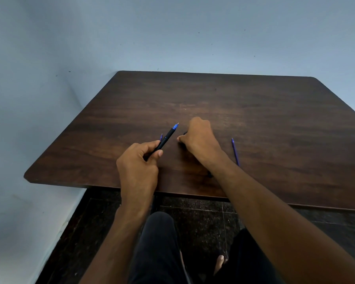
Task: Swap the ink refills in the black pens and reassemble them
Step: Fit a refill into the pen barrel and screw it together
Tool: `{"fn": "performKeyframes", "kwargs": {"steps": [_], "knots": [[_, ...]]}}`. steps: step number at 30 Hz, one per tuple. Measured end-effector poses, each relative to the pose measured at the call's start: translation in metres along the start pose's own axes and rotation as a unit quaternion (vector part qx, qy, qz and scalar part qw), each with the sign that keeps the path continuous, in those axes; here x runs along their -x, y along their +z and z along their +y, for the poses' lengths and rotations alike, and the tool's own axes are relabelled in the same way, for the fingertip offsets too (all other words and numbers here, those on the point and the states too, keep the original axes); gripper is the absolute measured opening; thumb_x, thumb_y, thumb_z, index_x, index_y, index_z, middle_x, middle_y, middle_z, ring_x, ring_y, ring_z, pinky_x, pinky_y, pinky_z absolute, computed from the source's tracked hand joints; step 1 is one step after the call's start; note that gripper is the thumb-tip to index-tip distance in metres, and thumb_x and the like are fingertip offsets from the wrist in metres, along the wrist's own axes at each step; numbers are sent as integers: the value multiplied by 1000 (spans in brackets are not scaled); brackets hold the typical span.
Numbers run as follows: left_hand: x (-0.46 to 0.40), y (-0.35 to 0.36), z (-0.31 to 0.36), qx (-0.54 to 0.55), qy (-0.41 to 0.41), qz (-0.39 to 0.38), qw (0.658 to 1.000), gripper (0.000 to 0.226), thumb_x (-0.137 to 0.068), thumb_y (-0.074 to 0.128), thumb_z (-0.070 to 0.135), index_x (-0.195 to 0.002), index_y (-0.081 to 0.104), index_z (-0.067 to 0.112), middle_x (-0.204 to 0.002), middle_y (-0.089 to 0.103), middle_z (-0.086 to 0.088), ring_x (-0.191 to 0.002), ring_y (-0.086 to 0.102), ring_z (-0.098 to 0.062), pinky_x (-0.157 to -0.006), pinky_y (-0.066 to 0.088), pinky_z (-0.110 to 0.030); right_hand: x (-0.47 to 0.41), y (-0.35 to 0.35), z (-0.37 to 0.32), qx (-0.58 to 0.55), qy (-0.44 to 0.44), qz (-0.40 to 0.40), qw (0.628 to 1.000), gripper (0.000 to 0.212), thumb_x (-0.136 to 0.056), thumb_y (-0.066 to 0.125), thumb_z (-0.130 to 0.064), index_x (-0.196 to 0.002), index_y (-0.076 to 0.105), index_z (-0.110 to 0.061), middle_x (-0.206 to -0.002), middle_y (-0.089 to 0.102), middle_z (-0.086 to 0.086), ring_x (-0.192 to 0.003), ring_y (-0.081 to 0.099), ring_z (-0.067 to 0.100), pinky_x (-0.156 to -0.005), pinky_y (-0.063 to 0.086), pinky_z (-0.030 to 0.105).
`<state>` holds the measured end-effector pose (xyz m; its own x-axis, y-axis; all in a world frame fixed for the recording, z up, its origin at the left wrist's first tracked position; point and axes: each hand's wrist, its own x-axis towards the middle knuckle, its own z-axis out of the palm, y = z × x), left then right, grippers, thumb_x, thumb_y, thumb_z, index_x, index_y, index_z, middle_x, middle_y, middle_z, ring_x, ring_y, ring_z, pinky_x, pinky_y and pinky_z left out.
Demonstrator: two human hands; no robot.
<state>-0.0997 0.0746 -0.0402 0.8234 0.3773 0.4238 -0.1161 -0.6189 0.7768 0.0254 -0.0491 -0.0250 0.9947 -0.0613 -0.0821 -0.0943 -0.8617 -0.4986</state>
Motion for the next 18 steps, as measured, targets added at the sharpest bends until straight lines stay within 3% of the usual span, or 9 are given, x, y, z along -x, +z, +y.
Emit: {"fn": "performKeyframes", "kwargs": {"steps": [4, 6, 9, 11, 14, 18], "knots": [[1, 2, -1, 3, -1, -6, 1000, 29, -83, 79, 8, -111, 76, 17, -93, 65, 16, -88, 59, 13, -79, 41, 3, 3, 0, -3, -6, 1, -16, 1000, 25, -92, 73, -21, -83, 51, -13, -77, 48, 3, -64, 49, 13, -56, 43, 29], [2, 3, -1, 6, 3, -3, 1000, 29, -83, 79, 8, -110, 76, 17, -93, 68, 14, -88, 60, 13, -79, 41, 2, 6, -2, -1, -27, -12, -14, 999, 16, -91, 74, -20, -92, 61, -10, -82, 57, 3, -69, 55, 13, -58, 47, 28], [4, 3, 0, 11, 8, 1, 1000, 29, -82, 80, 6, -109, 77, 18, -89, 65, 19, -86, 60, 15, -78, 40, 2, 13, -4, 11, -124, -35, 37, 991, 16, -86, 77, -17, -98, 66, -15, -90, 69, 3, -78, 66, 15, -70, 60, 34], [4, 3, -1, 8, 8, 0, 1000, 29, -82, 79, 6, -109, 77, 19, -88, 64, 21, -87, 60, 15, -78, 41, 2, 20, -7, 20, -222, -48, 83, 970, 24, -82, 79, -14, -99, 62, -19, -90, 70, 1, -78, 70, 14, -68, 61, 32], [4, 4, -1, 7, 4, 0, 1000, 29, -82, 80, 6, -108, 77, 19, -89, 66, 18, -85, 59, 15, -78, 40, 2, 30, -12, 31, -321, -55, 101, 940, 23, -85, 80, -17, -99, 63, -23, -82, 69, -6, -65, 68, 6, -54, 54, 19], [6, 8, 0, 15, 8, -6, 1000, 28, -82, 80, 5, -107, 78, 18, -90, 68, 16, -85, 61, 13, -78, 40, 1, 41, -20, 47, -464, -45, 75, 882, 6, -90, 78, -15, -90, 75, -10, -70, 73, 5, -55, 67, 13, -59, 59, 27]]}}
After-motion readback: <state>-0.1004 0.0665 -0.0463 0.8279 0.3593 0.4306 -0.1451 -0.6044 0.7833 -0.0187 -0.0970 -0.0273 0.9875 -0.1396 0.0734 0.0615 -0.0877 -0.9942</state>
